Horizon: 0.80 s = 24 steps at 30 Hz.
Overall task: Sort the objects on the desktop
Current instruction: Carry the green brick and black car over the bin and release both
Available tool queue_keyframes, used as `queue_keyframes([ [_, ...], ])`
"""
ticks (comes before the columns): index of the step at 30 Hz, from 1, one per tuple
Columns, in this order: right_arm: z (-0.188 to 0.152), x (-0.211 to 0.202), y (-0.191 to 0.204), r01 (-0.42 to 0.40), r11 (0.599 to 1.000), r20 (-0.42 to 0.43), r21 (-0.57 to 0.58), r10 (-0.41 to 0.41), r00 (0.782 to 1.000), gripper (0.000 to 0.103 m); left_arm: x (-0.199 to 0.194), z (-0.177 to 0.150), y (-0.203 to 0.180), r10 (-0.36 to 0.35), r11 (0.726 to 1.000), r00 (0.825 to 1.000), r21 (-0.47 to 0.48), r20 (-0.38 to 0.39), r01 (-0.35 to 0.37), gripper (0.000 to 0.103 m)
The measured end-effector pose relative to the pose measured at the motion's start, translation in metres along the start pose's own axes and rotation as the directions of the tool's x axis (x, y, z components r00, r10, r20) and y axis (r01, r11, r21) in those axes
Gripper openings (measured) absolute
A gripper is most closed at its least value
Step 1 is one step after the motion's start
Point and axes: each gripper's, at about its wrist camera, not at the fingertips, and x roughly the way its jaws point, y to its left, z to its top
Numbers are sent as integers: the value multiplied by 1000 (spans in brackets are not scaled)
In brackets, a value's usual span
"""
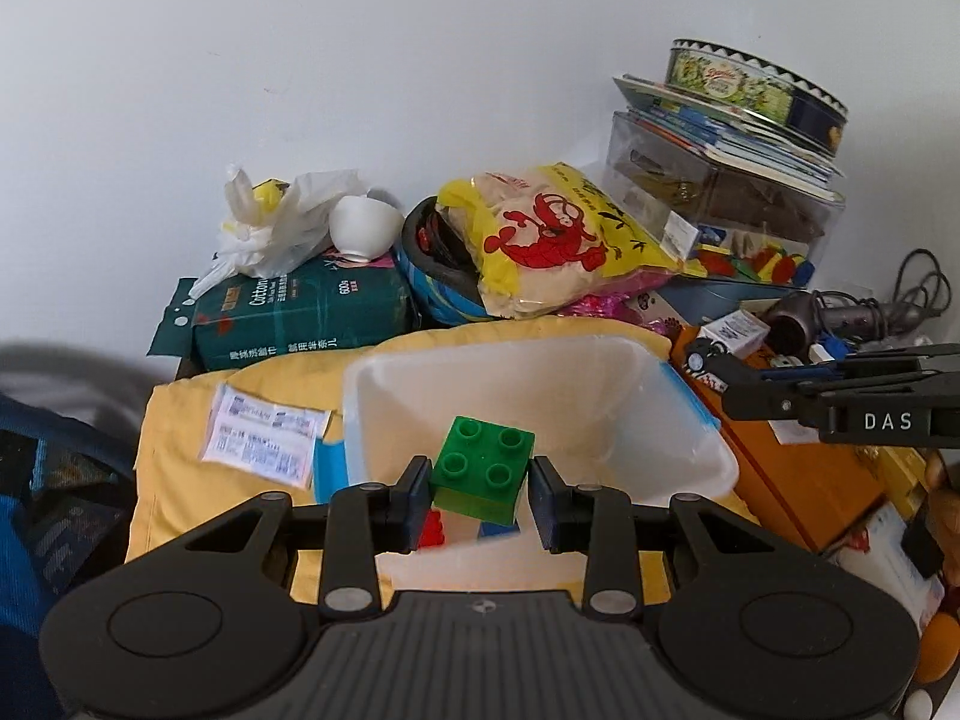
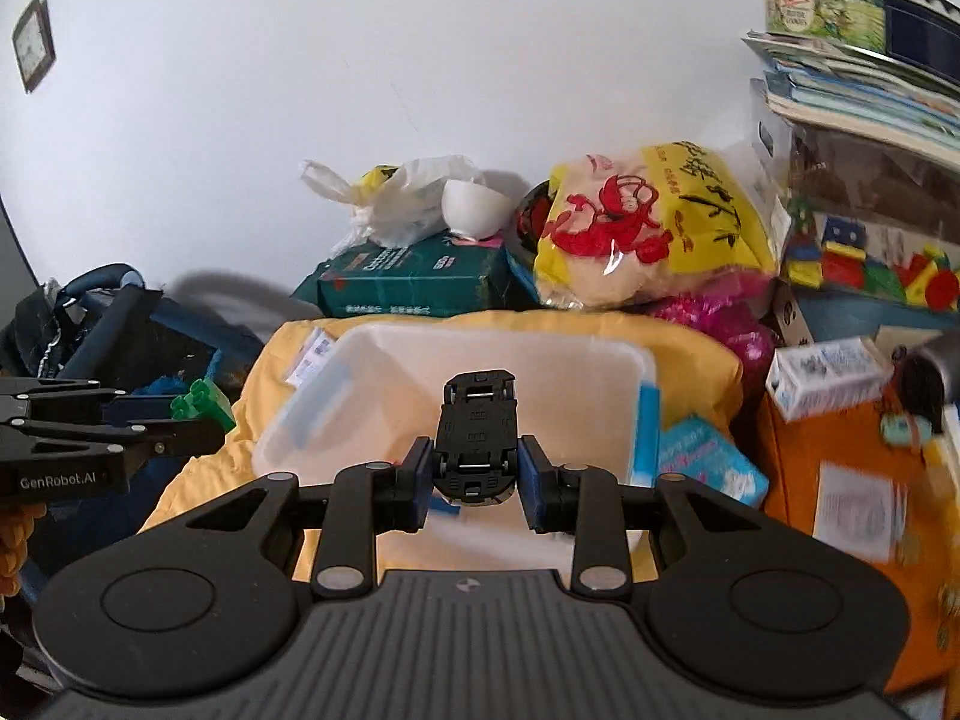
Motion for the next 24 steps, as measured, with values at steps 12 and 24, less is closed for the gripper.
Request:
queue_keyframes([
  [12, 39, 56, -22, 45, 998, -196, 54, -33, 980, 33, 64, 53, 8, -10, 999, 982, -36, -187, 4, 38],
  [24, 39, 93, -17, 72, 997, -296, 31, -60, 953, 34, 98, 53, 4, 51, 999, 964, 14, -260, -49, 51],
])
